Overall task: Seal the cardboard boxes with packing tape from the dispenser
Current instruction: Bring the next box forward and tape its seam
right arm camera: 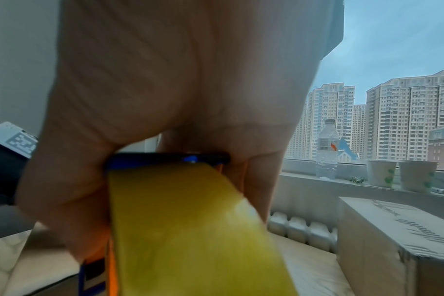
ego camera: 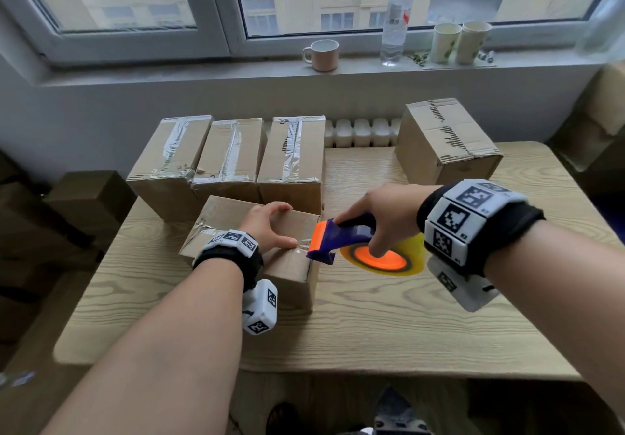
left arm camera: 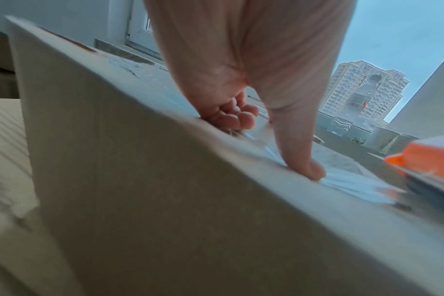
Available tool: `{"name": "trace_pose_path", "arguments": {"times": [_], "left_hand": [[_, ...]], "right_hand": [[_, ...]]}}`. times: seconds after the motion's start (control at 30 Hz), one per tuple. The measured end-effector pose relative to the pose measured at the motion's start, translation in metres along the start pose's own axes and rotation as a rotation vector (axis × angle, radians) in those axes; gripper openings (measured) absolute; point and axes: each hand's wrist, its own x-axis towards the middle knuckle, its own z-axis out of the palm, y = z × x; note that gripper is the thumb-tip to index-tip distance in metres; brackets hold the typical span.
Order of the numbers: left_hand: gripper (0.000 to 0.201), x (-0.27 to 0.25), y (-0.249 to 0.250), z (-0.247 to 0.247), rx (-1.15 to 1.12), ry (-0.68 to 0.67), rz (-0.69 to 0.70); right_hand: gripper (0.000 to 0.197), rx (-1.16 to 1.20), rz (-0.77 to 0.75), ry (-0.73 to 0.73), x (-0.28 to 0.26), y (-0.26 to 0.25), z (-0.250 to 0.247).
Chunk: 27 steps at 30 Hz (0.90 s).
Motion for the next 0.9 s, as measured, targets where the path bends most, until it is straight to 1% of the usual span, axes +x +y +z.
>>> {"name": "trace_pose_path", "arguments": {"times": [0.23, 0.37, 0.43, 0.6, 0.77, 0.9], "left_hand": [[0.072, 0.004, 0.001, 0.001, -0.025, 0.005, -0.008], [0.072, 0.008, 0.001, 0.002, -0.039, 0.003, -0.015], [0.073, 0.009, 0.002, 0.002, -0.047, 0.008, -0.021], [0.075, 0.01, 0.001, 0.003, -0.07, -0.005, -0.021], [0.077, 0.006, 0.003, 0.004, -0.097, -0.011, -0.018], [0.075, 0.004, 0.003, 0.003, -0.049, 0.001, 0.0]], "right_hand": [[0.073, 0.024, 0.024, 0.014, -0.012, 0.015, 0.009], [0.075, 0.02, 0.095, -0.034, -0.023, 0.031, 0.012], [0.074, -0.028, 0.118, -0.037, -0.025, 0.032, 0.014], [0.069, -0.116, 0.081, -0.03, -0.004, 0.014, 0.028], [0.065, -0.093, 0.075, -0.026, 0.018, 0.003, 0.03], [0.065, -0.066, 0.069, -0.057, 0.032, 0.001, 0.025]]}}
